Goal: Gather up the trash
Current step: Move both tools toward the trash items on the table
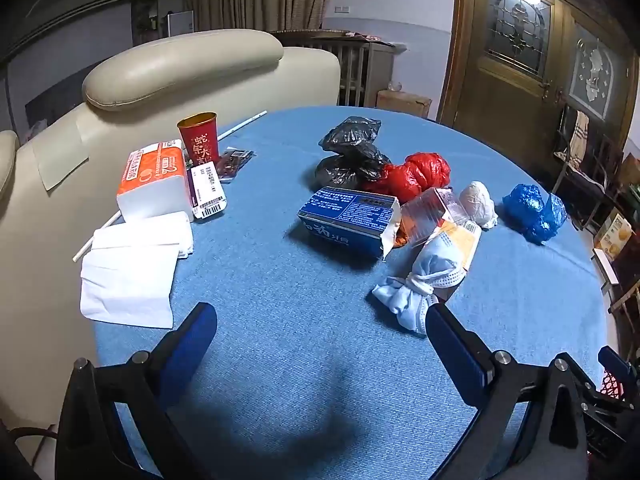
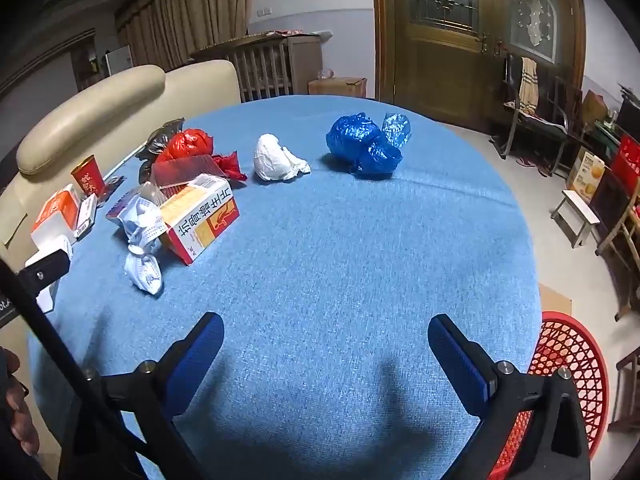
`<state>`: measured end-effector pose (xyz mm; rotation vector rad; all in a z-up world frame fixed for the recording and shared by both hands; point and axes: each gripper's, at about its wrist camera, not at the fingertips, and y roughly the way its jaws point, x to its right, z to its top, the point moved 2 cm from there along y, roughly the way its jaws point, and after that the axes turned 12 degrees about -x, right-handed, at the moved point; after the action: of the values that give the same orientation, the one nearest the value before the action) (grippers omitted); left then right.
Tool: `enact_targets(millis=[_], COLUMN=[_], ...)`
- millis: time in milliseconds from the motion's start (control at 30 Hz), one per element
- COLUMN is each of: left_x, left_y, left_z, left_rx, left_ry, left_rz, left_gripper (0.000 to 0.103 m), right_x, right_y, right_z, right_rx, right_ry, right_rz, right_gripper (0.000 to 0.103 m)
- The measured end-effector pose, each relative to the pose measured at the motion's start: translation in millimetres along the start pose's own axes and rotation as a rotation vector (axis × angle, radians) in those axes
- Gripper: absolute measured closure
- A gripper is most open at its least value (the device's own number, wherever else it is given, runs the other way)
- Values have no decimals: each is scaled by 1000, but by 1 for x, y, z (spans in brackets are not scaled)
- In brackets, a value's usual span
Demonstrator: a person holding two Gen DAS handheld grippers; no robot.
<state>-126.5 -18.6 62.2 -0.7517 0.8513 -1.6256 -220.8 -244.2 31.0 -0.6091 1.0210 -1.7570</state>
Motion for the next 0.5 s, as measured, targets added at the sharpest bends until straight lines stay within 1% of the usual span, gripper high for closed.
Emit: enact_targets(millis=[300,333,367,500], left_x=[-1,-1,-1,-2], left_y=[-1,-1,-1,-1], left_z=[-1,-1,-1,-1], left_rx=[-2,-2,-3,-5], left_ry=[2,2,2,1], left_rz=[-2,-2,-2,-3], left_gripper=[0,0,0,0], right_x=[-1,-1,-3,-1], right_y=[2,3,2,4], right_z=[-2,-10,-3,-3], right_rx=[-9,-22,-25,-25], right_ry=[-2,3,4,5], right_rz=[2,7,7,14], right_gripper=[0,0,0,0])
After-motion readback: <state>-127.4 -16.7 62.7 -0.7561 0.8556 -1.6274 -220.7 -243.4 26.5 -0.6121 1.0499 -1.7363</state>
